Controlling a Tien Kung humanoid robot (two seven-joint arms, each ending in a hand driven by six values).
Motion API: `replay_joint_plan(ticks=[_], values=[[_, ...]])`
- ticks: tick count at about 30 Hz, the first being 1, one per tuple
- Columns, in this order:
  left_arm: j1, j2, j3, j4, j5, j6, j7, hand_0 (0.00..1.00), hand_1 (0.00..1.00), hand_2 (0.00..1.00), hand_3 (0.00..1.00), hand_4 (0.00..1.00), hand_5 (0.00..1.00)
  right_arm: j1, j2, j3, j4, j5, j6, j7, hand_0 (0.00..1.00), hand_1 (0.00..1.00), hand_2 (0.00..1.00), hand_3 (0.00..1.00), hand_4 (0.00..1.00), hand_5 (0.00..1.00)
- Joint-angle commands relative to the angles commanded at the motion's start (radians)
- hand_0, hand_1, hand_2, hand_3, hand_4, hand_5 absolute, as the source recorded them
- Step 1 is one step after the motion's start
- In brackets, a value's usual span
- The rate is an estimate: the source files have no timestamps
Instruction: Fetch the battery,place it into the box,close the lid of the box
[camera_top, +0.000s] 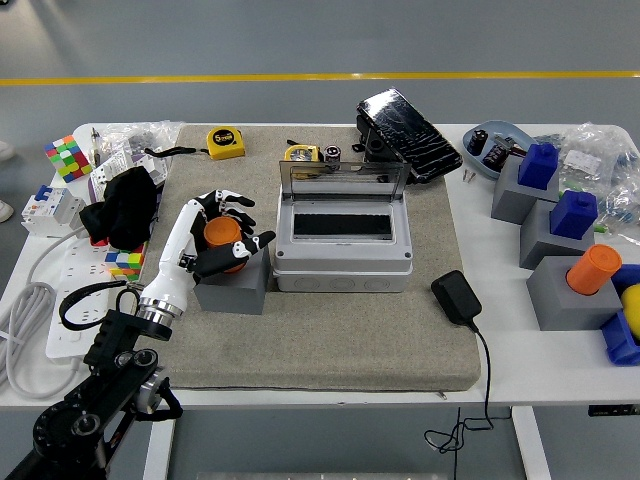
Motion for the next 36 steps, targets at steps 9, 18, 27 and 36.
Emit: replay_joint_plan(ticks=[9, 18, 27, 36], values=[[-0.007, -0.004, 0.003, 0.005, -0.033, 0.008, -0.031, 0.028, 0.012, 0.117, 0.144, 0.998, 0.058, 0.0, 0.001, -0.002, 0.0, 0.002, 0.0, 0.001, 0.641, 0.647, 0.658, 0.574, 0.972, 0.581], [-0.046, 0.02, 0.049, -0.123, -0.011, 0.002, 0.005, 0.025, 0.002, 0.097, 0.117, 0.998, 0.063, 0.001, 0.001, 0.003, 0.0, 0.0, -0.001, -0.001, 0.641, 0.647, 0.657, 0.575, 0.972, 0.581], [-0.229, 0.048, 0.218, -0.179, 0.241, 0.005, 0.232, 0.018, 0.002, 0.109, 0.128, 0.998, 0.065, 0.002, 0.001, -0.005, 0.0, 0.005, 0.0, 0.0, 0.641, 0.647, 0.657, 0.575, 0.972, 0.581], [-0.416, -0.014, 0.395, -0.077, 0.524, -0.02, 0.472, 0.021, 0.002, 0.119, 0.139, 0.998, 0.087, 0.006, 0.0, -0.012, 0.0, 0.011, 0.0, -0.001, 0.641, 0.647, 0.657, 0.574, 0.972, 0.581]])
